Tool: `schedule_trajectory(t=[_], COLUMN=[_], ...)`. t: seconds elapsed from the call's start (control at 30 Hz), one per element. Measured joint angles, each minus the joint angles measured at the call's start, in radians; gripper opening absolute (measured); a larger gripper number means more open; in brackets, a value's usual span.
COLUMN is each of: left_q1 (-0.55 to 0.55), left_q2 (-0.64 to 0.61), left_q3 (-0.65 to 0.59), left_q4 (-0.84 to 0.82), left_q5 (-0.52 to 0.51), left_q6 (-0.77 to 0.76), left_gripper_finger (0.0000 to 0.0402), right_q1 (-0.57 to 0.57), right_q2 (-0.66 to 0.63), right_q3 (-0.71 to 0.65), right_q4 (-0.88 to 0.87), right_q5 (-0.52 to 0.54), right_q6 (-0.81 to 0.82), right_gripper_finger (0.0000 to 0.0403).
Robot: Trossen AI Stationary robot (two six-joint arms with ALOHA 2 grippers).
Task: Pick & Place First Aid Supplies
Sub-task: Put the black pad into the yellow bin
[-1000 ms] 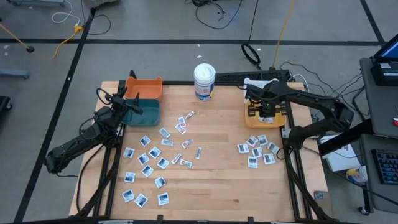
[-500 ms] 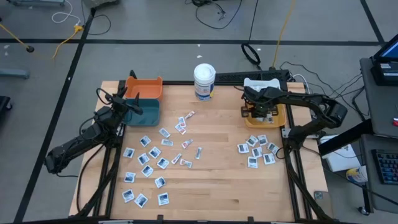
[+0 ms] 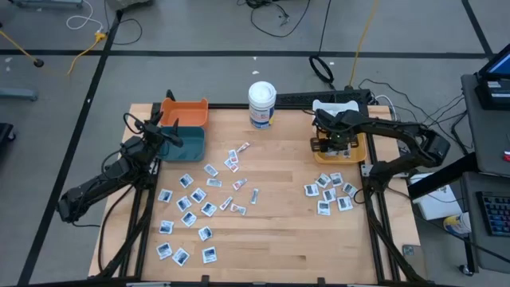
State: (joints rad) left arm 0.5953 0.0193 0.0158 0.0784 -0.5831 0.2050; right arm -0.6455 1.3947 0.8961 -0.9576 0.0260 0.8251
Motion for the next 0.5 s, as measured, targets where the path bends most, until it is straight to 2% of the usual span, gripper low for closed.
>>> schedule_trajectory(t=[0.3, 0.5], left_q1=[0.0, 0.0], left_q2=[0.0, 0.0], left_q3=[0.0, 0.0], left_q4=[0.0, 0.0], left_q5=[0.0, 0.0], left_q6=[0.0, 0.0], left_gripper_finger=[0.0308, 0.0308], right_q1=[0.006, 0.048], right_q2=[-0.096, -0.175], right_q3=[0.071, 0.073], right_q4=[-0.184, -0.21], right_q5=[-0.162, -0.187], right_q6=[0.126, 0.21], right_gripper_finger=[0.0185, 0.0174])
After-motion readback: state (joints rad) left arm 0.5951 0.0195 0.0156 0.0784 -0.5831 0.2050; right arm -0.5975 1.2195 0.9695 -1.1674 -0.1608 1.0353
